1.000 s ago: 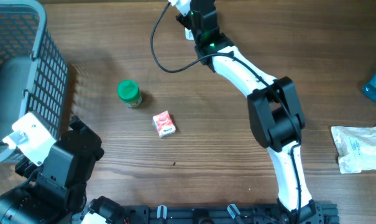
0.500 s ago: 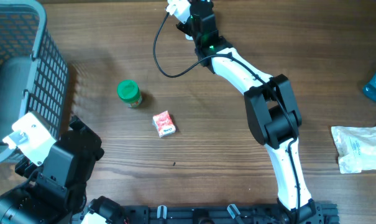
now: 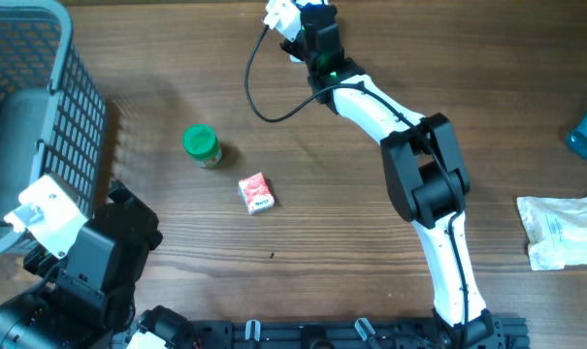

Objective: Scan the item barcode
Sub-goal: 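Hold the packet in front of the white scanner with the right gripper, then carry the packet right and drop it at the table's right edge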

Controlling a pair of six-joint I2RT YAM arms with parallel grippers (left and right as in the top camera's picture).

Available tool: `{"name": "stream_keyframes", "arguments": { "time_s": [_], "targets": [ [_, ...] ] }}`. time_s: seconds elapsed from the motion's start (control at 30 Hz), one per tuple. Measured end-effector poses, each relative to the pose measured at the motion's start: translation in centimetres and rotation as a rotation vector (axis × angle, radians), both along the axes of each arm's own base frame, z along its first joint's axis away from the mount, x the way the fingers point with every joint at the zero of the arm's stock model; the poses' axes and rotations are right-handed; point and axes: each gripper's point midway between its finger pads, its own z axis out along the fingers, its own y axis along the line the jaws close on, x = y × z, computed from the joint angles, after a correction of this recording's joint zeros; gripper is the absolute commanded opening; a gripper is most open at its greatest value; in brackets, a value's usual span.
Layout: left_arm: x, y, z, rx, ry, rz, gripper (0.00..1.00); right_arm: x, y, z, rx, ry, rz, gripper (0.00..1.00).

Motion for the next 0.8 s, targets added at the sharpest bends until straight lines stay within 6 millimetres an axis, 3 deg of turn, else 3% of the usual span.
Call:
{"name": "stream_keyframes", "arguments": {
  "time_s": [0.13, 0.17, 0.27, 0.37, 0.4, 0.43, 0.47, 0.53, 0.63, 0.73, 0.8],
  "targets": [
    [0.0, 0.0, 0.0, -0.001, -0.001, 0.000, 1.00, -0.4, -1.9, 1.3, -0.049, 0.031, -0.067, 0.05],
    [0.0, 0.0, 0.0, 0.000, 0.000, 0.000, 1.00, -0.5, -4.4, 3.8, -0.049, 0.037, -0.147, 0.05],
    [0.0, 0.0, 0.0, -0.001, 0.000, 0.000, 1.00, -2.1, -11.2, 6.8, 0.006, 0.117, -0.403, 0.04],
    [0.0, 0.0, 0.0, 0.000, 0.000, 0.000, 1.00, -4.5, -18.2, 8.2, 0.091, 0.186, -0.677, 0.05],
    [0.0, 0.0, 0.0, 0.000, 0.000, 0.000, 1.00, -6.0, -21.1, 7.6, 0.117, 0.239, -0.794, 0.05],
    [0.0, 0.0, 0.0, 0.000, 0.000, 0.000, 1.00, -7.0, -22.7, 6.8, 0.137, 0.272, -0.869, 0.05],
    [0.0, 0.0, 0.0, 0.000, 0.000, 0.000, 1.00, -9.4, -25.5, 4.8, 0.160, 0.359, -1.004, 0.05],
    [0.0, 0.0, 0.0, -0.001, -0.001, 0.000, 1.00, -12.6, -29.0, 2.4, 0.196, 0.460, -1.181, 0.05],
    [0.0, 0.0, 0.0, 0.000, 0.000, 0.000, 1.00, -16.4, -34.7, 0.6, 0.305, 0.502, -1.449, 0.05],
    [0.0, 0.0, 0.0, 0.000, 0.000, 0.000, 1.00, -19.0, -39.1, -1.3, 0.348, 0.515, -1.610, 0.05],
    [0.0, 0.0, 0.0, 0.000, 0.000, 0.000, 1.00, -21.9, -42.3, -3.6, 0.365, 0.538, -1.739, 0.05]
  ]
}}
